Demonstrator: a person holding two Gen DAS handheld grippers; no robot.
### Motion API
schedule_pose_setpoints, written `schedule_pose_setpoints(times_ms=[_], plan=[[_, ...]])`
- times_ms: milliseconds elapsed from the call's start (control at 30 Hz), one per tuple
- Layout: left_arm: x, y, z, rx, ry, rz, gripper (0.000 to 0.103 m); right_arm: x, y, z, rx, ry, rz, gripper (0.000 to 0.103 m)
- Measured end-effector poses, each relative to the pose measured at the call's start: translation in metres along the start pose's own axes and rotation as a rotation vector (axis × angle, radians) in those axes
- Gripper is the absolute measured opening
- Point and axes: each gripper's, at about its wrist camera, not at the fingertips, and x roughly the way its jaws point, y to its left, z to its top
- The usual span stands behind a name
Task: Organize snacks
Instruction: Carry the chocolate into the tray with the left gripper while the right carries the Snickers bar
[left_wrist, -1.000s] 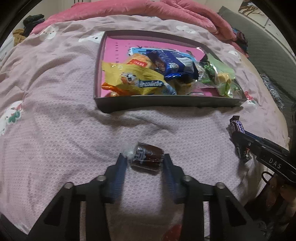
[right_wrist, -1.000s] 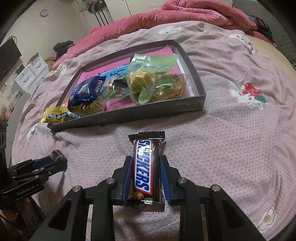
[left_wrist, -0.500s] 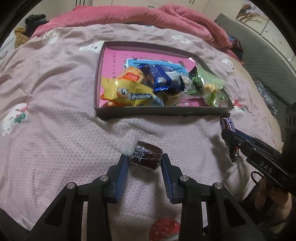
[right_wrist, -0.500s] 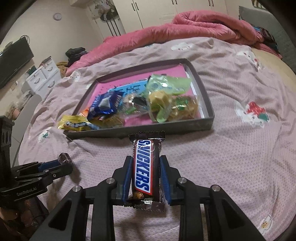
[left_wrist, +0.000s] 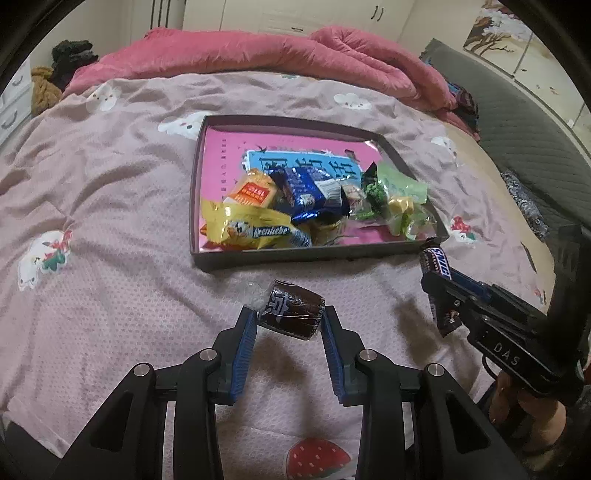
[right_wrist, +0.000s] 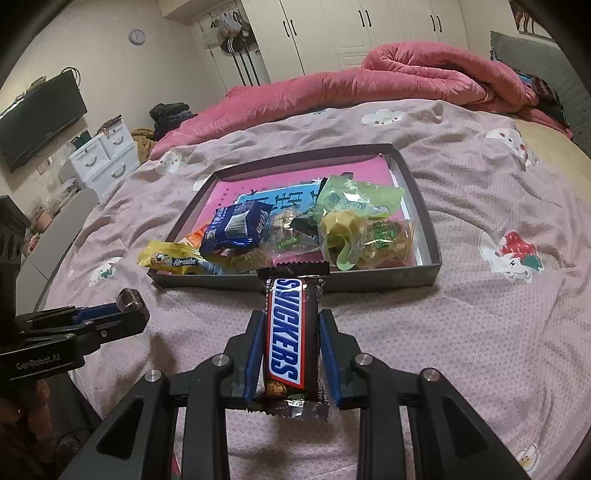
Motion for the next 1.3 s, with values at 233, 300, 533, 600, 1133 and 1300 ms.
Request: schedule_pose_setpoints(times_ms=[233, 300, 533, 600, 1133, 1300], plan=[[-0.010, -0.001, 0.012, 0.006, -0.038, 0.010, 0.037, -0.004, 0.005, 0.004, -0.028, -0.029, 0.007, 0.029], [-0.011, 0.000, 0.015, 0.002, -0.045, 0.009, 0.037, -0.005, 0.006, 0.005, -0.037, -0.039, 0.008, 0.029], [-0.013, 0.002, 0.024, -0.006, -0.062, 0.010, 0.037, -0.008, 0.006, 0.014, -0.035, -0.072, 0.010, 0.029], [-0.013, 0.002, 0.027, -0.006, -0.069, 0.010, 0.037, -0.008, 0.005, 0.017, -0.033, -0.076, 0.013, 0.030], [0.000, 0.005, 0.066, -0.025, -0.105, 0.011, 0.037, 0.000, 0.004, 0.050, -0.028, -0.130, 0.003, 0.029], [0.009, 0.007, 0.076, -0.033, -0.101, 0.010, 0.037, 0.007, 0.003, 0.060, -0.025, -0.135, 0.002, 0.029]])
